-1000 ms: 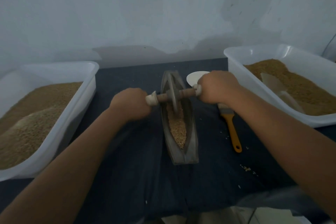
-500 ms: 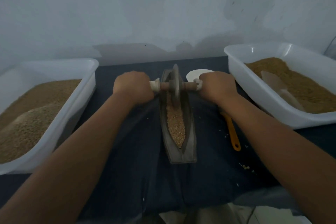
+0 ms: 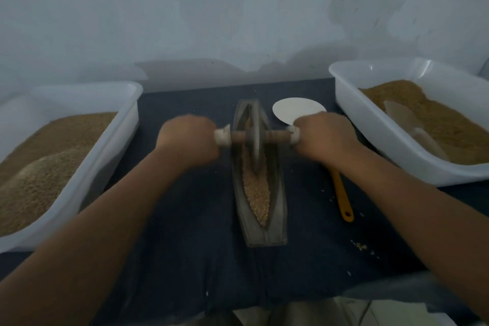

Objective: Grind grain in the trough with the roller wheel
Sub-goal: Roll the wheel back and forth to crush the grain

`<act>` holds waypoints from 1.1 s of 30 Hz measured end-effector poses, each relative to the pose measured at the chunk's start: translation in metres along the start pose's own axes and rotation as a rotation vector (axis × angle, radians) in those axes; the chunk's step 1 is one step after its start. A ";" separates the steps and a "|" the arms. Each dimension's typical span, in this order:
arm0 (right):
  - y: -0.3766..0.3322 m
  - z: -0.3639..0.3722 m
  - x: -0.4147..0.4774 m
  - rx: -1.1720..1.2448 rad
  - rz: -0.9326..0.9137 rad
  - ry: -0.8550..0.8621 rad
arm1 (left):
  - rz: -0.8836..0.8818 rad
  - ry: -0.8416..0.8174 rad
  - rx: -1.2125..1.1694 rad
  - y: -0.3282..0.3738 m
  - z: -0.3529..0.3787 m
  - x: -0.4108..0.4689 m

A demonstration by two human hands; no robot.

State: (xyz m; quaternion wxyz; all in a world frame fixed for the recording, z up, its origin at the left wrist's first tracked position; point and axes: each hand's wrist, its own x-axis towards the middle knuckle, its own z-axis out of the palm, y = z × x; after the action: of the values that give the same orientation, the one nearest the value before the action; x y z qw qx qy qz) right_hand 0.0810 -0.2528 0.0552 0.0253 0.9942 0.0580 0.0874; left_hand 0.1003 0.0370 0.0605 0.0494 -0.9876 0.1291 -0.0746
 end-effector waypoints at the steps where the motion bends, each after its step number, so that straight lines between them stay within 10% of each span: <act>1: -0.002 0.002 0.012 0.002 0.021 0.061 | -0.032 0.040 0.005 0.002 -0.002 0.014; 6: 0.002 -0.003 0.031 -0.017 0.012 -0.012 | -0.015 -0.029 -0.071 0.003 -0.005 0.018; 13: 0.014 -0.025 -0.028 0.191 -0.149 -0.557 | 0.152 -0.075 -0.102 -0.012 0.006 -0.057; 20: -0.009 -0.018 0.027 -0.089 -0.082 0.155 | -0.077 -0.082 -0.210 -0.008 0.005 0.027; 25: -0.003 -0.016 0.010 -0.006 -0.069 -0.003 | 0.017 -0.124 -0.182 -0.005 0.001 0.000; 30: 0.015 -0.025 -0.039 0.225 -0.138 -0.551 | 0.165 -0.146 -0.124 -0.008 0.001 -0.048; 33: 0.012 -0.017 -0.016 0.181 -0.097 -0.449 | 0.095 -0.172 -0.127 -0.007 0.000 -0.027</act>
State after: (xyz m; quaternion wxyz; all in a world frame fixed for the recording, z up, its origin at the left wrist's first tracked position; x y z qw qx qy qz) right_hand 0.0635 -0.2664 0.0699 -0.0475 0.9829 0.1063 -0.1424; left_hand 0.0759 0.0509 0.0575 0.0012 -0.9843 0.1753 0.0213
